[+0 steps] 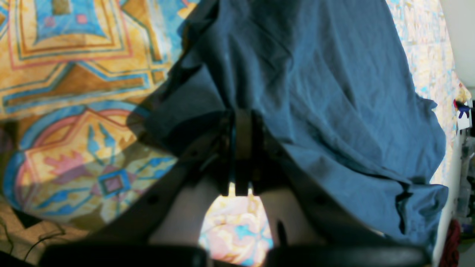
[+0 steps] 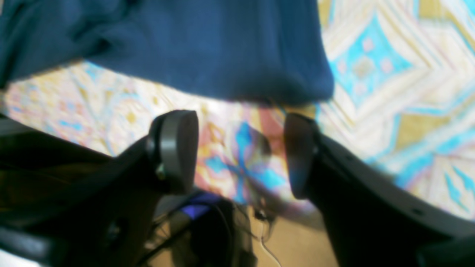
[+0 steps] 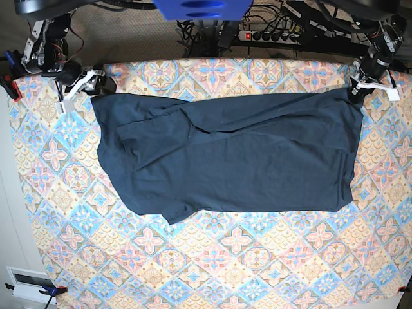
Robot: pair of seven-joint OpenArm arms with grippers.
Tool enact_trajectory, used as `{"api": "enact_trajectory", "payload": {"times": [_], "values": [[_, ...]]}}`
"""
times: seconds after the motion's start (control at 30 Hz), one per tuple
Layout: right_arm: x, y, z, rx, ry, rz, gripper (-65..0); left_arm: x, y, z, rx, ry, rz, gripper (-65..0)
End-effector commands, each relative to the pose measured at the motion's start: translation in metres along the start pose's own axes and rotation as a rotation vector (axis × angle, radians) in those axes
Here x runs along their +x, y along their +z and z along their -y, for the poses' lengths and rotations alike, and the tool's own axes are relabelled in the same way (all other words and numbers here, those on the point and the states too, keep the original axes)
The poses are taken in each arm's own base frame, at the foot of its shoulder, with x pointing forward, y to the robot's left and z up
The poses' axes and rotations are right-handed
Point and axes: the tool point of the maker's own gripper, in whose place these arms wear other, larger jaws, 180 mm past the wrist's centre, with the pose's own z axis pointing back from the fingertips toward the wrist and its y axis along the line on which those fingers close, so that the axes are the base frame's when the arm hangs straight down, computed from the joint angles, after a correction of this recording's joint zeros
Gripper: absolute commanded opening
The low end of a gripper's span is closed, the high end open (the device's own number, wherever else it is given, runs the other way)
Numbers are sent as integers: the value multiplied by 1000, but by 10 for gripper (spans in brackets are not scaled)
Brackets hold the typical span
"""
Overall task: Layout the t-shirt on the table in an organized manner, then fold the t-shirt properly
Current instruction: 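Stretch the shirt taut between both grippers, then drag the held shirt toward the robot with both grippers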
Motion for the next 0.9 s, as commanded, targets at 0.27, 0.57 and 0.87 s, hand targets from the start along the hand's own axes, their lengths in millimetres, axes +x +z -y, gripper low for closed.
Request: {"api": "enact_trajectory", "payload": {"times": [0.27, 0.57, 0.87], "values": [[27, -3, 21, -21, -77, 85, -287, 15, 3, 6, -19, -23, 36, -650], [38, -4, 18, -14, -63, 107, -470, 18, 0, 8, -21, -28, 43, -650], [24, 25, 46, -97, -127, 139, -648, 26, -1, 3, 18, -106, 21, -650]]}}
